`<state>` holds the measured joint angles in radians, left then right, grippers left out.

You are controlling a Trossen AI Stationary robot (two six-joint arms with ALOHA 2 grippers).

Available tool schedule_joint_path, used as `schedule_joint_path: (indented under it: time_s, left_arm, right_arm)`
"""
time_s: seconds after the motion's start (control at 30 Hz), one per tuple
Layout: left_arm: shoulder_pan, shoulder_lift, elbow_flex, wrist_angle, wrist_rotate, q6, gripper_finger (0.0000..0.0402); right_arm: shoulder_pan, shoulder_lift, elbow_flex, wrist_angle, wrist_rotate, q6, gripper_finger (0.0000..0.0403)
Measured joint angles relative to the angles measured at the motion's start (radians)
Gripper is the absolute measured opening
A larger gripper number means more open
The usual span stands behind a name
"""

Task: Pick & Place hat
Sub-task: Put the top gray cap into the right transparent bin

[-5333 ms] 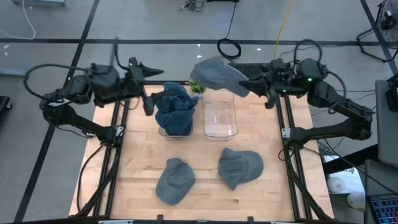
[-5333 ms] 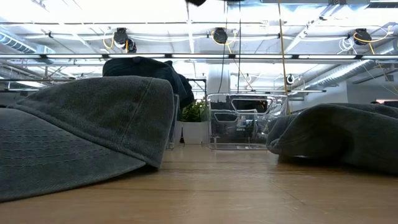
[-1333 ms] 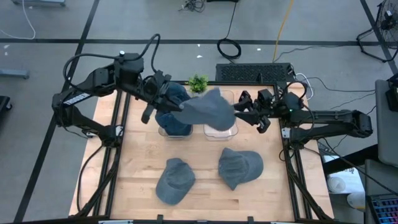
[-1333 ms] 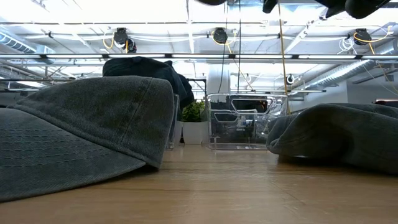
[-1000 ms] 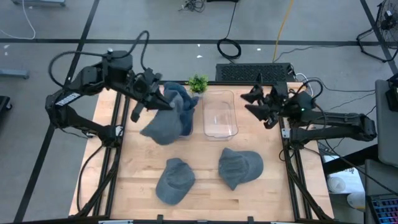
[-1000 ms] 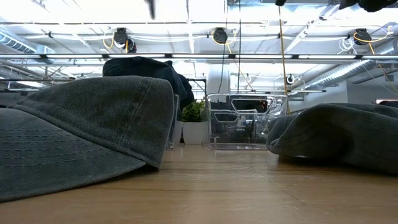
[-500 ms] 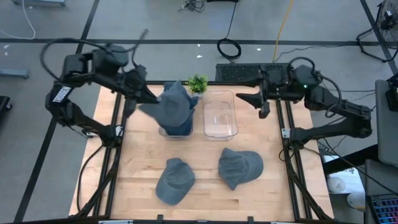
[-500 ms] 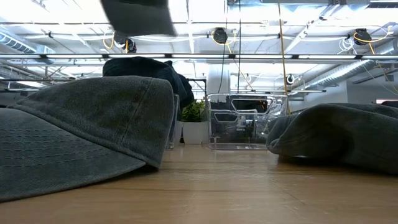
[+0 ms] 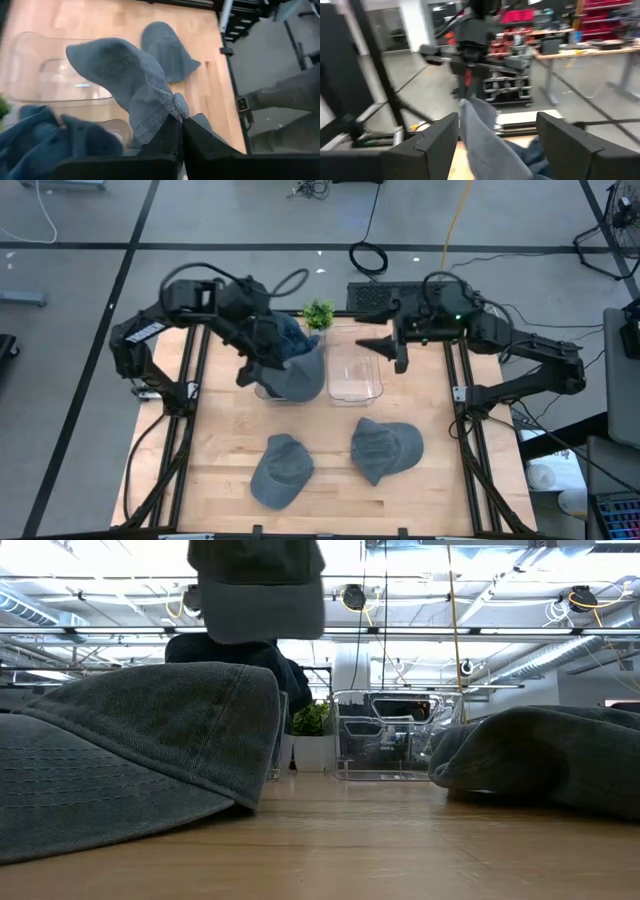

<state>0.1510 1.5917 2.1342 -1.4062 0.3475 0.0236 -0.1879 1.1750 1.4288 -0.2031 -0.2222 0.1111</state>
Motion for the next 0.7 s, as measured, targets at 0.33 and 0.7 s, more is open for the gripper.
schedule_joint_path:
  time_s: [0.33,0.7]
  left_arm:
    - [-0.031,0.042,0.000,0.068,0.014,0.000,0.0003]
    - [-0.064,0.065,0.000,0.137,0.062,-0.003,0.0003]
  right_arm:
    - [0.089,0.127,0.000,0.105,-0.043,0.069,0.0256]
    - [0.139,0.216,0.000,0.199,-0.042,0.086,0.0256]
